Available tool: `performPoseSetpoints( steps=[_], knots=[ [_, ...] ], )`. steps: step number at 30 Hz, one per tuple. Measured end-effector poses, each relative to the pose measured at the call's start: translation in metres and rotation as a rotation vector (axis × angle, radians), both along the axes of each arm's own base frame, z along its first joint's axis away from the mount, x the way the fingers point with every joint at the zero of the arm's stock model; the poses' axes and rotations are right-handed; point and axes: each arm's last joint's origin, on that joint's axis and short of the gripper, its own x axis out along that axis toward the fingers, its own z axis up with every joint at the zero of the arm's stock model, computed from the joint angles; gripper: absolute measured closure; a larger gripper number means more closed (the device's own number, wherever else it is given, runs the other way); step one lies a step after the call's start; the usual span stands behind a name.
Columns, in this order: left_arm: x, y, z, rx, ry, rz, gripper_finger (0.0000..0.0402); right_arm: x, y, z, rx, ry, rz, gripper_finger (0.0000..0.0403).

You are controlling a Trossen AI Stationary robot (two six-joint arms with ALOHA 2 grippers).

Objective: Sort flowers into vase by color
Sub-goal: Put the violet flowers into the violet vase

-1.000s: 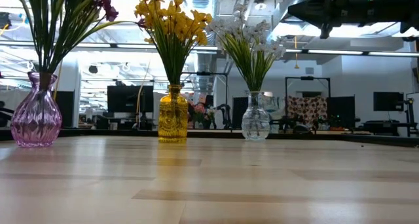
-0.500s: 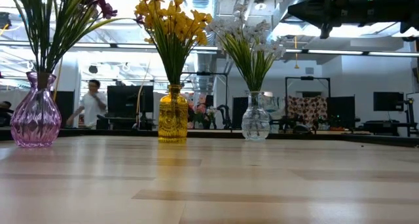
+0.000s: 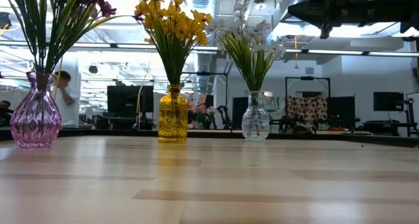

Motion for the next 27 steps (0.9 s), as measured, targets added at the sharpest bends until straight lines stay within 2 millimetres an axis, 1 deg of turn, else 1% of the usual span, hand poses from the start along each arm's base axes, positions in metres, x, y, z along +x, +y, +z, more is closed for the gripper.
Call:
performPoseSetpoints(
  steps=[4,9,13,18,22,27],
  knots=[
    [-0.003,0.001,0.0,0.017,0.041,0.001,0.0287,0.0,0.0,0.0,0.0,0.004,0.0,0.0372],
    [-0.008,0.001,0.006,0.023,0.051,0.002,0.0287,0.0,0.0,-0.002,0.001,0.025,0.0,0.0372],
    [-0.012,0.003,0.011,0.038,0.058,0.04,0.0287,0.001,-0.001,-0.005,0.002,0.051,-0.004,0.0372],
    [-0.014,0.004,0.01,0.045,0.077,0.064,0.0287,0.001,-0.002,-0.009,0.033,0.082,-0.006,0.0372],
    [-0.014,0.004,0.009,0.038,0.09,0.066,0.0287,-0.001,-0.005,-0.017,0.059,0.174,-0.019,0.0372],
    [-0.014,0.004,0.008,0.03,0.112,0.068,0.0287,-0.003,-0.011,-0.03,0.13,0.241,-0.03,0.0372]
  ],
)
